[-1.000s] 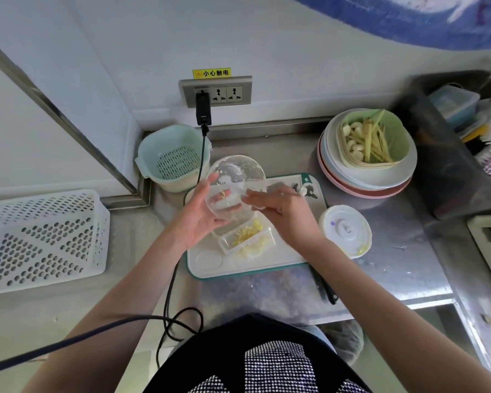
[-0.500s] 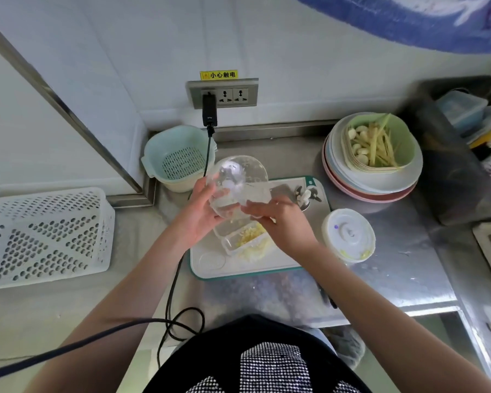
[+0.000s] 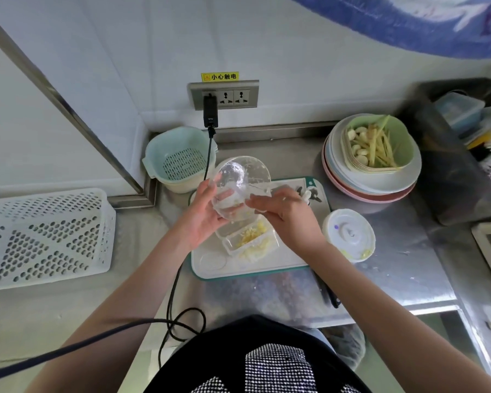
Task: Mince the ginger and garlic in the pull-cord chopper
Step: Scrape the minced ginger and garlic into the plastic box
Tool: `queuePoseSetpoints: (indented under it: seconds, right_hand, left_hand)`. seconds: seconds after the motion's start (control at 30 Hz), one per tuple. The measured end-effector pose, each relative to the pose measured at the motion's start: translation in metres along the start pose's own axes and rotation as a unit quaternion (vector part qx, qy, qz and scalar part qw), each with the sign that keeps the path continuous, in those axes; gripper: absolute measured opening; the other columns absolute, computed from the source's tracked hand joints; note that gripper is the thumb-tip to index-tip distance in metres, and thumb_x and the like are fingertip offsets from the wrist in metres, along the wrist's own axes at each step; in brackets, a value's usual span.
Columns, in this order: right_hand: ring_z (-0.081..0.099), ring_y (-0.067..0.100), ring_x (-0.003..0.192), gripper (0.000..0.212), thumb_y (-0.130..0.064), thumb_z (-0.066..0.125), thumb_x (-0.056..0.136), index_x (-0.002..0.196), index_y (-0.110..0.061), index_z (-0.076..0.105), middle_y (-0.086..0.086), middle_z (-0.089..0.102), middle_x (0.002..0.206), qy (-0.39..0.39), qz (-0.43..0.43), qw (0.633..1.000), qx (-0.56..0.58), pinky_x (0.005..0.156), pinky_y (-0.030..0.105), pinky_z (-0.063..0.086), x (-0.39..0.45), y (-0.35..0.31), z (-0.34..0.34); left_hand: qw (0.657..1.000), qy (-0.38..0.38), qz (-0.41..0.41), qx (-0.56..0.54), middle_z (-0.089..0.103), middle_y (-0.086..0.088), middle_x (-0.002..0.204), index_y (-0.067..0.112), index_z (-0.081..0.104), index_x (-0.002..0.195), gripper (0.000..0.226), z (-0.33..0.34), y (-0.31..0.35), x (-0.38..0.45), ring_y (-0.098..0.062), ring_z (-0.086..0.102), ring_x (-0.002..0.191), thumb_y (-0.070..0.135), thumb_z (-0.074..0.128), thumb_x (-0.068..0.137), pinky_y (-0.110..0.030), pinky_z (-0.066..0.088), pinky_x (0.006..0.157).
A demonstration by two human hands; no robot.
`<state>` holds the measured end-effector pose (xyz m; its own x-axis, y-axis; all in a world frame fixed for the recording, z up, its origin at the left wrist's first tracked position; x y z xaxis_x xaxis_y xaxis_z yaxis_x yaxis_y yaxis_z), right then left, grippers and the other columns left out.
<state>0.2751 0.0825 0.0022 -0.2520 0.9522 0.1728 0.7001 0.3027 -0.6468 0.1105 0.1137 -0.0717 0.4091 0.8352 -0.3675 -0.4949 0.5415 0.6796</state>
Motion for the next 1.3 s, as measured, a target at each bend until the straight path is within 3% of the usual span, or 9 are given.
queuePoseSetpoints:
  seconds: [0.2,0.3,0.53,0.7,0.8,0.9,1.03,1.13,1.3]
  right_hand:
    - [0.061,0.019,0.077,0.027,-0.019,0.067,0.086,0.110,-0.032,0.071,0.004,0.054,0.085,-0.073,0.038,0.997,0.011,0.076,0.029,0.050,-0.028,0.018,0.010]
    - [0.058,0.011,0.075,0.029,-0.013,0.068,0.085,0.107,-0.032,0.072,-0.009,0.050,0.084,-0.072,0.045,0.996,0.021,0.076,0.019,0.044,-0.047,0.027,0.003]
    - [0.058,0.020,0.091,0.033,0.000,0.066,0.082,0.108,-0.019,0.073,-0.039,0.048,0.084,0.025,0.026,0.998,0.042,0.079,0.015,0.044,-0.016,0.009,-0.022]
    - [0.060,0.022,0.082,0.026,-0.021,0.066,0.087,0.109,-0.033,0.071,-0.005,0.053,0.084,-0.097,0.080,0.992,-0.005,0.081,0.035,0.051,-0.026,0.018,-0.002]
    - [0.060,0.020,0.085,0.024,-0.020,0.065,0.087,0.107,-0.032,0.072,-0.009,0.049,0.086,-0.079,0.101,0.992,-0.009,0.079,0.033,0.050,-0.040,0.019,-0.012]
    - [0.059,0.020,0.093,0.028,-0.012,0.066,0.086,0.110,-0.025,0.072,-0.025,0.045,0.081,-0.033,0.090,0.995,0.013,0.081,0.033,0.051,-0.026,0.009,-0.013]
    - [0.063,0.014,0.088,0.023,-0.020,0.065,0.088,0.109,-0.028,0.072,-0.002,0.069,0.091,-0.098,0.100,0.990,0.011,0.081,0.030,0.051,-0.022,0.013,0.008]
    - [0.061,0.008,0.059,0.011,-0.023,0.065,0.088,0.094,-0.022,0.075,-0.010,0.068,0.066,0.015,0.184,0.979,0.082,0.065,0.027,0.051,-0.026,0.035,-0.019]
    - [0.068,0.020,0.072,0.014,-0.016,0.055,0.090,0.097,-0.018,0.067,0.007,0.071,0.086,0.140,0.323,0.926,0.137,0.070,0.035,0.058,-0.023,0.077,-0.033]
  left_hand:
    - [0.998,0.048,0.026,0.019,0.041,-0.019,0.138,0.022,0.042,0.131,0.093,-0.004,0.006,0.002,-0.037,0.062,0.102,0.035,0.091,0.053,-0.047,0.055,0.085]
    - [0.991,0.117,0.036,0.048,0.037,-0.016,0.141,0.024,0.039,0.127,0.066,-0.009,0.007,0.004,-0.036,0.062,0.106,0.023,0.078,0.073,-0.049,0.052,0.089]
    - [0.996,0.067,0.012,0.064,0.049,-0.012,0.132,0.029,0.046,0.111,0.089,-0.002,0.002,0.006,-0.035,0.054,0.118,0.035,0.096,0.037,-0.052,0.039,0.105]
    - [0.993,0.076,0.032,0.085,0.060,-0.010,0.115,0.024,0.046,0.111,0.080,0.001,0.004,0.004,-0.031,0.057,0.111,0.022,0.094,0.046,-0.047,0.040,0.103]
    - [0.990,0.100,0.036,0.093,0.060,-0.007,0.104,0.027,0.045,0.109,0.063,-0.006,0.003,0.004,-0.030,0.051,0.111,0.007,0.081,0.062,-0.047,0.034,0.107]
    - [0.991,0.089,0.021,0.095,0.060,-0.007,0.107,0.026,0.044,0.112,0.076,-0.004,0.003,0.006,-0.025,0.054,0.108,0.017,0.086,0.050,-0.047,0.031,0.109]
    - [0.991,0.087,0.040,0.093,0.061,-0.002,0.114,0.022,0.045,0.123,0.094,0.000,0.008,0.006,-0.024,0.056,0.110,0.032,0.095,0.044,-0.048,0.034,0.108]
    - [0.980,0.173,0.041,0.092,0.051,-0.003,0.134,0.029,0.037,0.139,0.089,-0.022,0.014,-0.002,-0.030,0.059,0.113,0.047,0.082,0.064,-0.048,0.044,0.100]
    - [0.961,0.262,-0.049,0.069,0.061,-0.012,0.124,0.022,0.044,0.136,0.075,-0.058,0.010,-0.021,-0.036,0.064,0.102,0.073,0.043,0.081,-0.044,0.053,0.078]
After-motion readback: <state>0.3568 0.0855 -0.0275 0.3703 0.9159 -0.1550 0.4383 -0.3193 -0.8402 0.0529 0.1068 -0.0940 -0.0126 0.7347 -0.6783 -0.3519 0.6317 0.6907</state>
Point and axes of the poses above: each hand's wrist, its own x-axis towards the middle knuckle, its own z-axis out of the palm, y = z × x, the point moved 6 cm from there along x, towards the middle knuckle
